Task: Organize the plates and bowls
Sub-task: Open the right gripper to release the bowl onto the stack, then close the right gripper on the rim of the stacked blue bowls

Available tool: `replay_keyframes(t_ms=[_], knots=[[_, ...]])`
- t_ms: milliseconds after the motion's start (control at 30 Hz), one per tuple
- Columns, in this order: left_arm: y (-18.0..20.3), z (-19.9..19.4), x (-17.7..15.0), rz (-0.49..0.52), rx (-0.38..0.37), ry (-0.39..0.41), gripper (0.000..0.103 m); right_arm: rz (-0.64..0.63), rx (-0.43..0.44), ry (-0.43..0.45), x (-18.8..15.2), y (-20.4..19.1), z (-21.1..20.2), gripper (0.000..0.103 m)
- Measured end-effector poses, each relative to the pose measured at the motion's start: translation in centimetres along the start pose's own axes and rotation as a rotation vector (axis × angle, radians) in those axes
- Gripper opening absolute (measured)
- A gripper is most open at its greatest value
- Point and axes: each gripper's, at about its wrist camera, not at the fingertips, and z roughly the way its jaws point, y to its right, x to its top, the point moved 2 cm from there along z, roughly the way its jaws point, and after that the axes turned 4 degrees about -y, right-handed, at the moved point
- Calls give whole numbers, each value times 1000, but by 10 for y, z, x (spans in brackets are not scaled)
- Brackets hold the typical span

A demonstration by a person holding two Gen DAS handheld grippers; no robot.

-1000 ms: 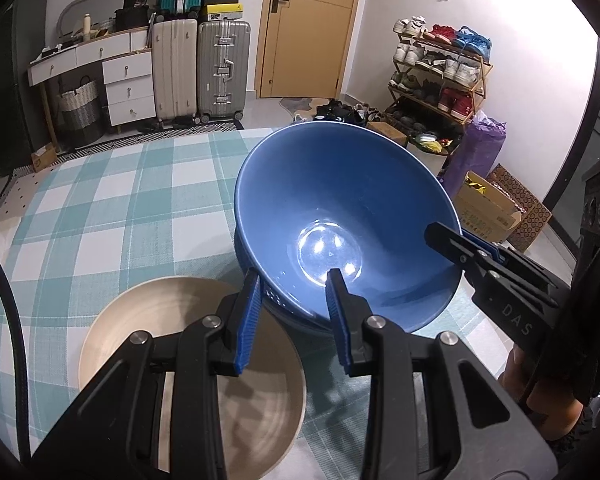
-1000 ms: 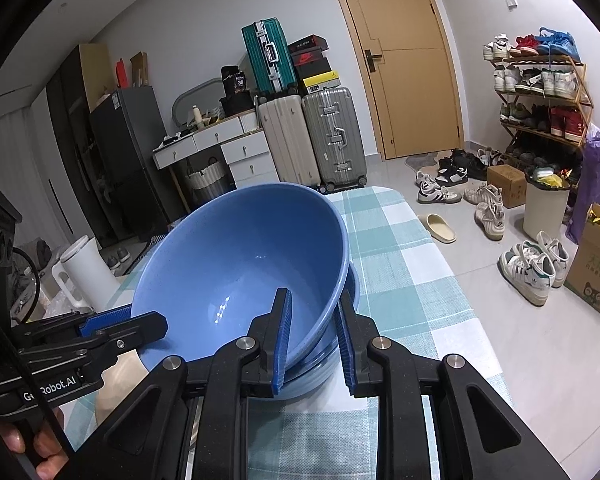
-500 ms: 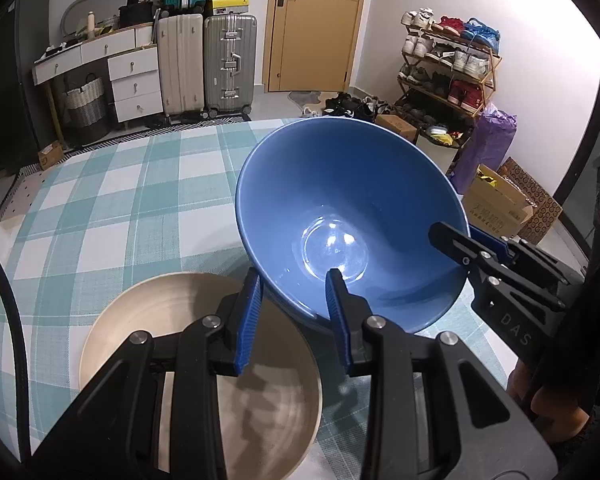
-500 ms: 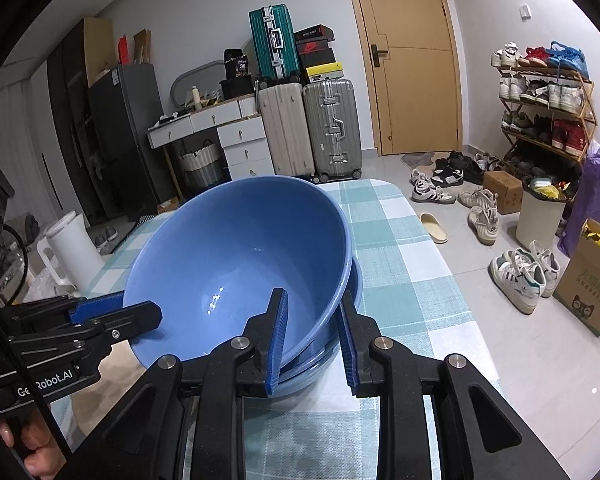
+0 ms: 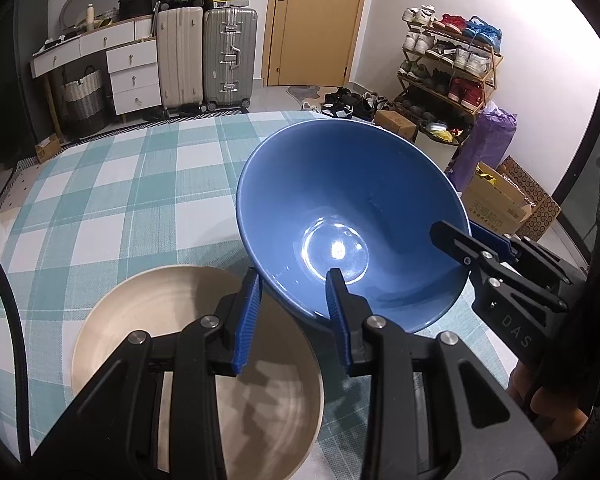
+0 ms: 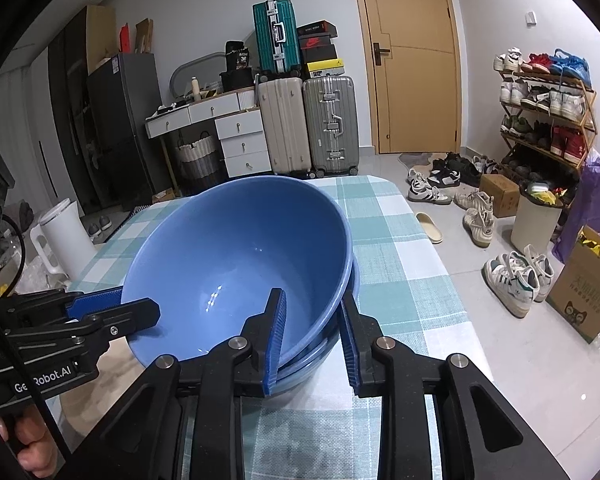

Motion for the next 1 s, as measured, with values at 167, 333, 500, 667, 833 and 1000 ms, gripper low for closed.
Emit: replay_keyframes(t_ms=[167,333,500,667,833,1000], knots=[[-2,6,1,7,12,-12,31,-7,-7,-2,-1,-1,0,29],[-5,5,0,15,22,0,43,-2,-2,-2,-1,2,-1,41],[-15,5,-1,-7,19,0,55,-16,-5,-4,-2,2,0,44],[-23,7,-1,-23,36,-6,73,-28,-28,-20,-2,3,3,63],[-30,11,1,-44,28,-26,85,-6,-12,-13,1,8,0,89],[-34,8,7,-59,11,5,102,-6,-21,1,9,11,-5,101]])
